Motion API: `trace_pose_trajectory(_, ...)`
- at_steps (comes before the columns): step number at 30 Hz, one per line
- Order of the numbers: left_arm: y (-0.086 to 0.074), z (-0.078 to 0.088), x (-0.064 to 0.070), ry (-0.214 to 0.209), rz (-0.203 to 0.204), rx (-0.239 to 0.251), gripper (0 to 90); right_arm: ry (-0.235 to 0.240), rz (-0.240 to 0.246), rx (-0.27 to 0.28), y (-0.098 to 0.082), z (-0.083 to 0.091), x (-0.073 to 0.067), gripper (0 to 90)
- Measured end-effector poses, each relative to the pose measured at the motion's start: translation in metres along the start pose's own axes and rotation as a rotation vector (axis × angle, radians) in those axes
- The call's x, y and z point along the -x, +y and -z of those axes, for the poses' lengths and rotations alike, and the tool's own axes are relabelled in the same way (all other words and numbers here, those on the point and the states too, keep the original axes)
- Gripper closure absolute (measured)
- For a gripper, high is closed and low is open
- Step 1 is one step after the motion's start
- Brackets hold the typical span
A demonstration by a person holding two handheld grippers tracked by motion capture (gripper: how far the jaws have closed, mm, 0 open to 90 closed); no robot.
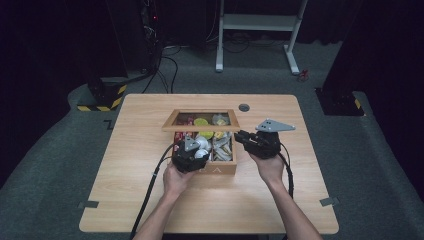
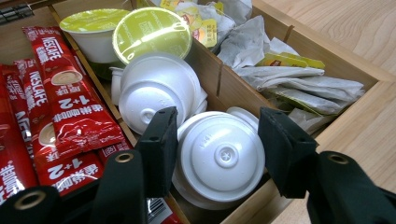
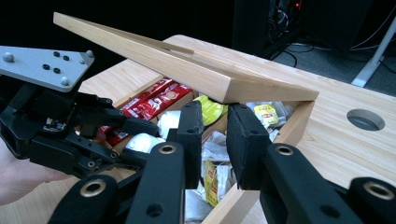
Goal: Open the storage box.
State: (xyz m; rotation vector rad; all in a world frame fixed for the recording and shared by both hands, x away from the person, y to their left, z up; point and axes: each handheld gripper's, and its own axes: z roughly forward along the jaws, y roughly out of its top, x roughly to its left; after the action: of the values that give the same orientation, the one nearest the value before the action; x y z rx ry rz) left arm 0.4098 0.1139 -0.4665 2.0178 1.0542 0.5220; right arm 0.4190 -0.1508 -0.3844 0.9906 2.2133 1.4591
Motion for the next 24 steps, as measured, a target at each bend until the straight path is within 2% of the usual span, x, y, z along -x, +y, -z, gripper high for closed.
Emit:
trace_pose_trajectory(3, -0.001, 0.001, -0.002, -0.011, 0.018, 0.009, 50.1, 0.0, 0.004, 0.002, 0.0, 0.0, 0.0, 75.7)
trace_pose_trajectory(5, -0.001, 0.002, -0.003, -0.002, 0.007, 0.009, 50.4, 0.0, 0.004, 0.002, 0.0, 0.0, 0.0, 75.7)
trace_pose_trajectory(10, -0.002, 0.003, -0.003, -0.011, 0.022, 0.022, 51.1, 0.002, 0.002, 0.0, 0.0, -0.001, 0.0, 75.7)
trace_pose_trajectory(12, -0.002, 0.003, -0.004, -0.003, 0.013, 0.023, 51.1, 0.002, 0.002, 0.0, 0.0, -0.001, 0.0, 75.7)
trace_pose_trajectory(24, -0.001, 0.011, -0.005, -0.012, 0.028, 0.065, 51.2, 0.002, 0.001, 0.002, -0.001, -0.001, 0.0, 75.7)
